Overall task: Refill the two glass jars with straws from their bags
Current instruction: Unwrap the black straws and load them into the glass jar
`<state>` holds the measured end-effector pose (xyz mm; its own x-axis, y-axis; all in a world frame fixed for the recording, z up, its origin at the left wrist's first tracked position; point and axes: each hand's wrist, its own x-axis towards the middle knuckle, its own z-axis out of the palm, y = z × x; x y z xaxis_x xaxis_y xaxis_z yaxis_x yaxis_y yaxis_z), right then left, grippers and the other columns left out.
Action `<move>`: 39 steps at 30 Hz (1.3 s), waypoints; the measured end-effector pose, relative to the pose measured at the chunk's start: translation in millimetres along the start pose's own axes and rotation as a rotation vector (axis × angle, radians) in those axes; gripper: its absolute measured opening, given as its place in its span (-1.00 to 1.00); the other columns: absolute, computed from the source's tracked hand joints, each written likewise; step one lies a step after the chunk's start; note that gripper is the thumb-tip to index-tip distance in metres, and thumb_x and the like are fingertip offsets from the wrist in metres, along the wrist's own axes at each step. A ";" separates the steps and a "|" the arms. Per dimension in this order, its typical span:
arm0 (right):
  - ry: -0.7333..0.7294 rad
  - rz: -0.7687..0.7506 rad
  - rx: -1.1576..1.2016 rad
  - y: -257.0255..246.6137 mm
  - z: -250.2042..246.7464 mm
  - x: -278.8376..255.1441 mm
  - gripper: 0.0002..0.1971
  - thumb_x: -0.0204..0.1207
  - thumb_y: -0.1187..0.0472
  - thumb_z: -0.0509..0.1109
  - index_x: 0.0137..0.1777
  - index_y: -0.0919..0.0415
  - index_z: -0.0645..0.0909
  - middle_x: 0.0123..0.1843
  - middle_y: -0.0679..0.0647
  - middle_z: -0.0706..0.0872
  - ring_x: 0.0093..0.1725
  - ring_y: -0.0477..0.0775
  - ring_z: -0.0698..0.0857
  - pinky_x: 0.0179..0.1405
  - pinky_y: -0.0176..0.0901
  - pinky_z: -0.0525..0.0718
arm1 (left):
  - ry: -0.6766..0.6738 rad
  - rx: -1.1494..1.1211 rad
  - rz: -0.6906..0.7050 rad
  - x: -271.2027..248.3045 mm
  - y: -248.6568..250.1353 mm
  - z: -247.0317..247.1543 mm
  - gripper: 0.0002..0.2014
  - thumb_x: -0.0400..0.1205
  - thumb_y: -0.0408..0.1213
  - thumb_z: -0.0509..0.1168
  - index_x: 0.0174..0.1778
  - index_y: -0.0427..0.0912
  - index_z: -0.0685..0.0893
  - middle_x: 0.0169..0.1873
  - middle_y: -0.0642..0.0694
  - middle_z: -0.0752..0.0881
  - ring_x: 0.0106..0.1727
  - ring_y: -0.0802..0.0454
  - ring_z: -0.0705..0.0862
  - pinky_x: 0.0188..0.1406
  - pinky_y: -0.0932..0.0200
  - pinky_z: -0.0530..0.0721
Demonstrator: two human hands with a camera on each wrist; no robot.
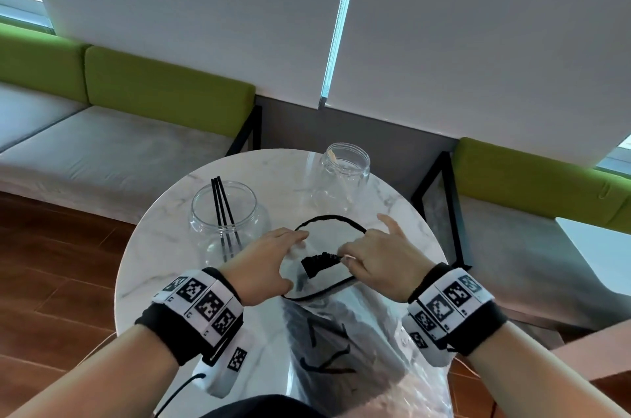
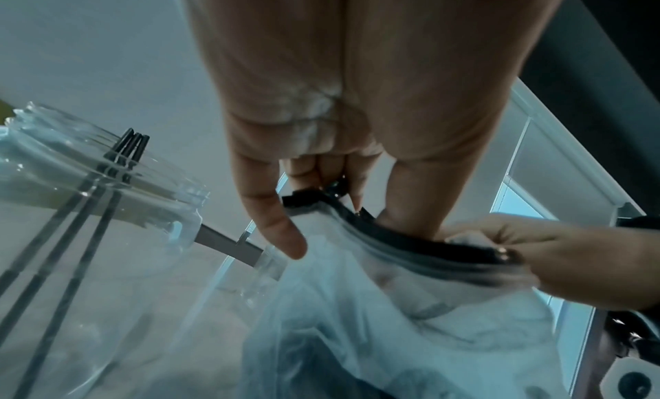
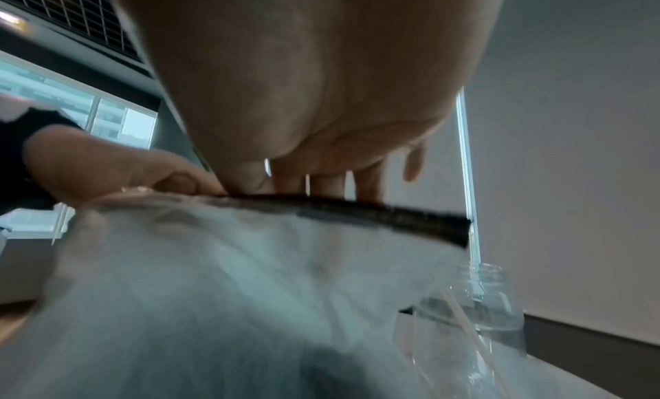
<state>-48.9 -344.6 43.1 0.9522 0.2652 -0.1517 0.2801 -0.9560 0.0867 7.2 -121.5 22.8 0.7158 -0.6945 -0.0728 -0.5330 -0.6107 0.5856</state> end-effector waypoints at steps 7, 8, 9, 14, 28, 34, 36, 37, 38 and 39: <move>-0.034 0.015 -0.071 4.8 16.1 9.2 -0.48 0.51 -0.18 0.26 0.46 -0.12 0.46 0.41 -0.06 0.49 0.53 0.05 0.23 0.60 0.26 -0.02 | 0.026 -0.016 0.015 -0.7 0.5 -1.1 -0.22 0.45 -0.31 0.38 0.59 -0.03 0.21 0.38 0.10 0.43 0.16 0.26 0.42 -0.02 0.64 0.28; 0.011 0.019 -0.082 6.1 17.9 7.7 -0.45 0.41 -0.22 0.36 0.39 -0.10 0.53 0.38 -0.01 0.47 0.46 0.07 0.28 0.56 0.28 0.16 | 0.031 -0.017 0.012 -1.5 -0.9 -1.6 -0.22 0.45 -0.30 0.38 0.59 -0.02 0.21 0.38 0.11 0.42 0.11 0.29 0.39 -0.07 0.67 0.28; 0.063 0.035 -0.084 6.1 20.2 6.0 -0.40 0.27 -0.25 0.46 0.33 -0.10 0.58 0.34 0.03 0.44 0.38 0.09 0.31 0.47 0.27 0.35 | 0.039 -0.015 0.011 -2.1 -2.0 -1.9 -0.22 0.46 -0.28 0.38 0.59 -0.01 0.20 0.39 0.12 0.42 0.10 0.32 0.36 -0.09 0.67 0.27; 0.148 0.139 0.046 5.2 28.3 3.7 -0.19 0.12 -0.33 0.54 0.43 -0.25 0.42 0.63 0.02 -0.04 0.57 0.19 0.02 0.52 0.21 0.15 | 0.054 -0.029 0.024 -1.2 -0.9 -0.7 -0.21 0.44 -0.29 0.39 0.59 -0.04 0.21 0.38 0.09 0.44 0.15 0.29 0.41 0.03 0.56 0.29; -0.273 0.274 0.825 22.3 49.7 23.5 0.15 0.15 0.16 0.72 0.57 -0.26 -0.03 -0.26 -0.20 0.69 -0.26 -0.33 0.66 -0.24 -0.47 0.55 | 0.085 -0.065 0.046 0.7 3.6 2.7 -0.25 0.48 -0.22 0.42 0.58 -0.06 0.25 0.40 0.04 0.45 0.36 0.15 0.43 0.20 0.52 0.25; -0.133 0.332 0.789 20.2 54.8 14.9 -0.22 -0.04 -0.09 0.73 0.22 -0.34 0.49 0.14 -0.12 0.67 0.15 -0.09 0.66 0.21 -0.19 0.63 | 0.184 -0.112 -0.055 -2.6 1.3 -4.1 -0.38 0.56 0.03 0.34 0.54 0.02 0.34 0.36 0.15 0.49 0.10 0.31 0.44 0.05 0.47 0.31; -0.113 0.332 0.892 17.4 54.9 7.6 -0.30 0.03 -0.04 0.74 0.18 -0.31 0.52 0.15 -0.12 0.68 0.15 -0.10 0.66 0.23 -0.21 0.63 | 0.171 -0.121 -0.080 -3.9 2.2 -6.1 -0.37 0.55 0.09 0.32 0.52 0.03 0.35 0.35 0.16 0.49 0.09 0.29 0.49 0.05 0.45 0.32; -0.110 0.326 0.942 14.7 52.4 4.2 -0.23 0.02 -0.11 0.71 0.27 -0.32 0.48 0.20 -0.10 0.67 0.20 -0.10 0.66 0.28 -0.16 0.61 | 0.152 -0.123 -0.092 -4.8 3.6 -6.4 -0.36 0.54 0.11 0.32 0.52 0.03 0.35 0.34 0.17 0.49 0.07 0.27 0.52 0.03 0.44 0.33; -0.114 0.313 0.966 12.0 50.2 1.7 -0.10 0.01 -0.19 0.67 0.41 -0.33 0.38 0.29 -0.06 0.65 0.27 -0.08 0.63 0.35 -0.11 0.58 | 0.132 -0.126 -0.101 -5.2 5.7 -6.5 -0.35 0.53 0.13 0.31 0.53 0.03 0.33 0.33 0.17 0.48 0.03 0.25 0.55 0.00 0.43 0.35; -0.140 0.298 0.962 8.3 47.3 -0.3 0.05 0.02 -0.25 0.62 0.55 -0.29 0.22 0.37 -0.02 0.60 0.33 -0.07 0.59 0.39 -0.12 0.53 | 0.114 -0.133 -0.109 -5.0 7.9 -6.1 -0.33 0.53 0.15 0.30 0.53 0.02 0.31 0.32 0.16 0.48 0.00 0.24 0.56 -0.01 0.41 0.38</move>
<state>-52.6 -358.5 -2.8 0.9271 0.0420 -0.3725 -0.2417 -0.6927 -0.6796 2.1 -120.5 32.7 0.8164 -0.5749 -0.0543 -0.3908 -0.6194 0.6809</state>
